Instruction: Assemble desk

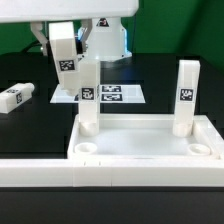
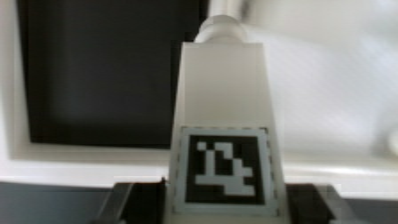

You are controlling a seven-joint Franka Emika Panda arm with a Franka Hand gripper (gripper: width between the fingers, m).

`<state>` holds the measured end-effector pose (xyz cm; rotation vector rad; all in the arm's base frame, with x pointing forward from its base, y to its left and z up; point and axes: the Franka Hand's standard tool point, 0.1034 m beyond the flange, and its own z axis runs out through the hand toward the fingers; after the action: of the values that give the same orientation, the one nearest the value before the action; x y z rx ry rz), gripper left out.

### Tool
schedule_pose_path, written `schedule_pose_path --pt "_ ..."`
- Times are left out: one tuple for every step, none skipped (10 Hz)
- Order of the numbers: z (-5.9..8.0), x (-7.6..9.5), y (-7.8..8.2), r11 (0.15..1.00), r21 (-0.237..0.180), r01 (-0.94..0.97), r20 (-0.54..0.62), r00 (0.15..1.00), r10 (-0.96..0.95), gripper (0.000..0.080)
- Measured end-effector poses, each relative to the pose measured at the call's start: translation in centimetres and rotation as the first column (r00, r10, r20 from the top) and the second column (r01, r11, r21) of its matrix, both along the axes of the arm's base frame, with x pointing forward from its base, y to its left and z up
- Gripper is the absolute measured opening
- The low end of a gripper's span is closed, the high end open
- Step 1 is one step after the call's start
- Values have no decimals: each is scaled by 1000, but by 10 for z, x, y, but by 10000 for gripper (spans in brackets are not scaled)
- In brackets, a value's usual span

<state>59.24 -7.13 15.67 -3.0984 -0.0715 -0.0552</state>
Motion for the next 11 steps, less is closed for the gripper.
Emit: schedule_pose_path --pt "0 2 9 1000 1 -6 3 1000 6 293" --pt "-1 2 16 1000 1 -14 5 1000 14 294" --pt "-2 2 15 1000 1 -15 5 1000 15 294" --pt "-2 2 15 1000 1 -15 4 1000 15 294" --pt "-2 2 15 1000 1 -15 4 1000 15 294" --pt "-3 2 16 1000 1 -7 3 1000 7 294" --pt "-3 5 29 1000 6 29 5 1000 -29 294" --pt "-4 11 47 999 11 45 6 999 -45 294" --pt "-5 21 64 997 15 80 10 997 -80 294" --pt "-8 31 79 994 19 111 14 994 -112 294" --pt "-11 35 86 993 19 118 16 993 -118 294"
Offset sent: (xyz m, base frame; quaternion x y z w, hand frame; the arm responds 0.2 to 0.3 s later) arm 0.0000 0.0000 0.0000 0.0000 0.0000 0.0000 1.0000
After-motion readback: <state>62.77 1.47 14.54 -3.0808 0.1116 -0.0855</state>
